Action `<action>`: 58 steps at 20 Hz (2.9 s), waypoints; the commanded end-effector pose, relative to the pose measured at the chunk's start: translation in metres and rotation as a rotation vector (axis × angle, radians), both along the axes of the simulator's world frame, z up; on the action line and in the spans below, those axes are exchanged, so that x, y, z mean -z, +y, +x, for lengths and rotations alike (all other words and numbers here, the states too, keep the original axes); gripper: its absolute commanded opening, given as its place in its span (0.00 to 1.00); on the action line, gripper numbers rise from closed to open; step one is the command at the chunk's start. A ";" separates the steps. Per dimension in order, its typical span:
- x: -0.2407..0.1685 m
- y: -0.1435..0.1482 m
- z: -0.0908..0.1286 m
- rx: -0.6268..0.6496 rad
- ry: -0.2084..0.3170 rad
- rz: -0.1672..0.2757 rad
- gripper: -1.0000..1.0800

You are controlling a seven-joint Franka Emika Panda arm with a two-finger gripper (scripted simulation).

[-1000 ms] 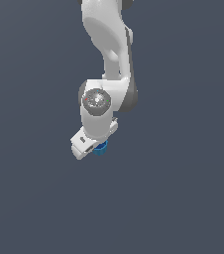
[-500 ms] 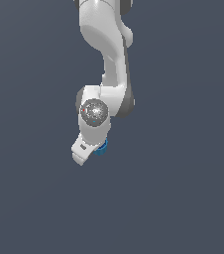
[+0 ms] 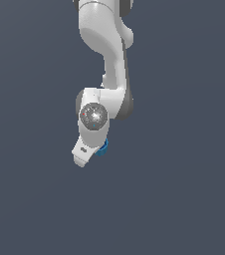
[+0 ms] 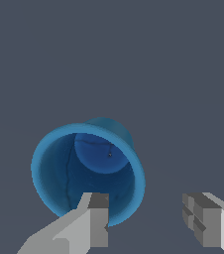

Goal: Pick up the object and move it to a goal position.

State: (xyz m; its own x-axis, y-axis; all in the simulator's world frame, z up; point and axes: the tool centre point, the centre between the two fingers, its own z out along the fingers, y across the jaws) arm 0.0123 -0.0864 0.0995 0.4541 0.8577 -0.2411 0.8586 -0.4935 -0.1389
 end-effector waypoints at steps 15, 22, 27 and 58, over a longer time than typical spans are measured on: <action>0.029 -0.004 -0.008 -0.005 0.001 0.001 0.00; 0.029 -0.004 -0.008 -0.005 0.001 0.001 0.00; 0.024 -0.005 -0.009 -0.005 0.001 0.001 0.00; -0.179 -0.080 -0.060 -0.004 0.001 0.001 0.00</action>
State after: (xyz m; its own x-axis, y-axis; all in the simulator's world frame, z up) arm -0.0473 -0.1651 0.2736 0.4504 0.8598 -0.2407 0.8601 -0.4902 -0.1414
